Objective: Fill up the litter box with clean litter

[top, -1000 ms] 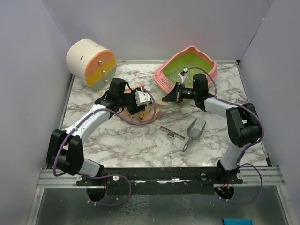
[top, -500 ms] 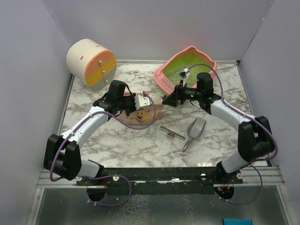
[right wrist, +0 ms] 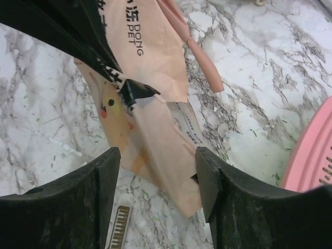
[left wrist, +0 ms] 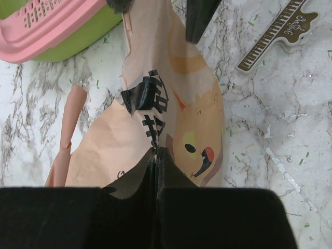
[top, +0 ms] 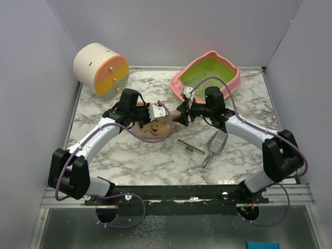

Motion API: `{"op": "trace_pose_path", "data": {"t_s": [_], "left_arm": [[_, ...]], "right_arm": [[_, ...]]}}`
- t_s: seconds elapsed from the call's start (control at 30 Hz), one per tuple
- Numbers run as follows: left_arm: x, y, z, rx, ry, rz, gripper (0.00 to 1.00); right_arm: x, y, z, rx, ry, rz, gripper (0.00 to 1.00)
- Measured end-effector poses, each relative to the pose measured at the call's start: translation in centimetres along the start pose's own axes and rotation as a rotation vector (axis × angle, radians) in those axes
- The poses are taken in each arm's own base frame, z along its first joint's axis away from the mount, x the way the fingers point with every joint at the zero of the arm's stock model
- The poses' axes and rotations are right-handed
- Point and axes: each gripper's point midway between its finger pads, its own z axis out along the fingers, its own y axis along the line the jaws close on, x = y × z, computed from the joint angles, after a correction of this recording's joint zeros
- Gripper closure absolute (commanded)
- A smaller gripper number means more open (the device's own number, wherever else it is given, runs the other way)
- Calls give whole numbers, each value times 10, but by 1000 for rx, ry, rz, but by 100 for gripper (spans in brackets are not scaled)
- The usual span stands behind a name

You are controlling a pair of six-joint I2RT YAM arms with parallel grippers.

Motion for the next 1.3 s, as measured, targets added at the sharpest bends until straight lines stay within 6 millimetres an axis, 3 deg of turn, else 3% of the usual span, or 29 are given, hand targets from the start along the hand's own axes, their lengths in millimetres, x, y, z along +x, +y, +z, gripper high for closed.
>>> {"op": "trace_pose_path", "data": {"t_s": [0.1,0.13,0.23,0.67,0.7,0.73,0.77,0.8,0.87,1.0,1.17,1.27,1.3], "left_arm": [[0,0,0,0,0,0,100],[0,0,0,-1,0,0,100],[1,3,0,-13,4,4,100],[5,41,13,-163,67,-84,100],[5,43,15,-164,68,-97,100],[5,45,18,-165,66,-111,100],[5,46,20,-167,62,-124,100],[4,46,21,-170,57,-133,100],[4,47,21,-177,51,-159,100],[5,47,20,-200,30,-190,100],[3,46,18,-216,8,-219,100],[2,47,18,-223,1,-244,100],[2,47,18,-227,0,-254,97]], "right_arm": [[10,-11,13,10,48,-24,96],[13,-12,16,12,62,-20,99],[25,-19,23,29,114,-8,99],[33,-26,12,139,219,103,99],[34,-25,11,138,224,112,98],[36,-24,10,136,229,125,89],[36,-23,9,136,233,133,71],[36,-22,8,136,235,143,58],[35,-18,2,139,247,174,50],[19,-9,-14,149,240,207,41],[-7,5,-37,190,214,237,41],[2,21,-38,206,238,263,42],[18,32,-37,207,275,285,42]]}}
